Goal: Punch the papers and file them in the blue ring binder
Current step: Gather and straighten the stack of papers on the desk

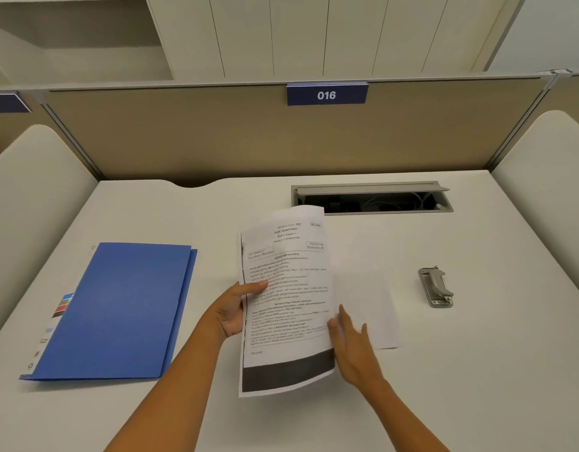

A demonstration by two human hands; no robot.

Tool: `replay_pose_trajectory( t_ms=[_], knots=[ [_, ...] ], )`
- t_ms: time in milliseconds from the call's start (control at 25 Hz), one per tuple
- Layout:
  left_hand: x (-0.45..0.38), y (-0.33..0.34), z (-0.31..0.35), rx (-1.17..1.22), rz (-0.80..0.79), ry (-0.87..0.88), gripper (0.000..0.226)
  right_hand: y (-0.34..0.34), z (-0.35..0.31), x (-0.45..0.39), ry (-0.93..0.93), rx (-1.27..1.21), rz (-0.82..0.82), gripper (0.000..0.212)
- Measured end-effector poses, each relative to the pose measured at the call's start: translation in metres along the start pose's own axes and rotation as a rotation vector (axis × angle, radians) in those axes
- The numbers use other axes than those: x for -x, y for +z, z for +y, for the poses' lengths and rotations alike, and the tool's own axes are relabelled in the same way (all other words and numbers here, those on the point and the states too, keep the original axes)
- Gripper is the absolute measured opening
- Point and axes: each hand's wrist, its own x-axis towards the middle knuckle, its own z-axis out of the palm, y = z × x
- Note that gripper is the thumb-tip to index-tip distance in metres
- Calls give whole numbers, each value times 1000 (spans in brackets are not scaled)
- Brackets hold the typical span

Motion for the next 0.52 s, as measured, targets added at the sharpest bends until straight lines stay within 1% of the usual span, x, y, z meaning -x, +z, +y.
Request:
replay_pose_trajectory(
  t_ms=[120, 280, 320, 400, 440, 520],
  knots=[
    [-7, 1, -3, 34, -53, -46, 62, 9, -14, 18, 15, -113, 6, 78],
    [-15, 5, -9, -13, -41, -105, 59, -5, -21, 21, 32, -425, 91, 76],
    [-17, 7, -11, -32, -40, -121, 53, -10, -21, 16, 46, -483, 108, 77],
    [-23, 12, -14, -59, -4, -149, 29, -24, -20, 4, 82, -525, 137, 78],
    [-27, 15, -16, -75, 28, -150, 23, -33, -22, -1, 80, -517, 143, 72],
    [-37, 18, -17, -134, 72, -142, 27, -49, -24, -11, 70, -506, 149, 52]
  ],
)
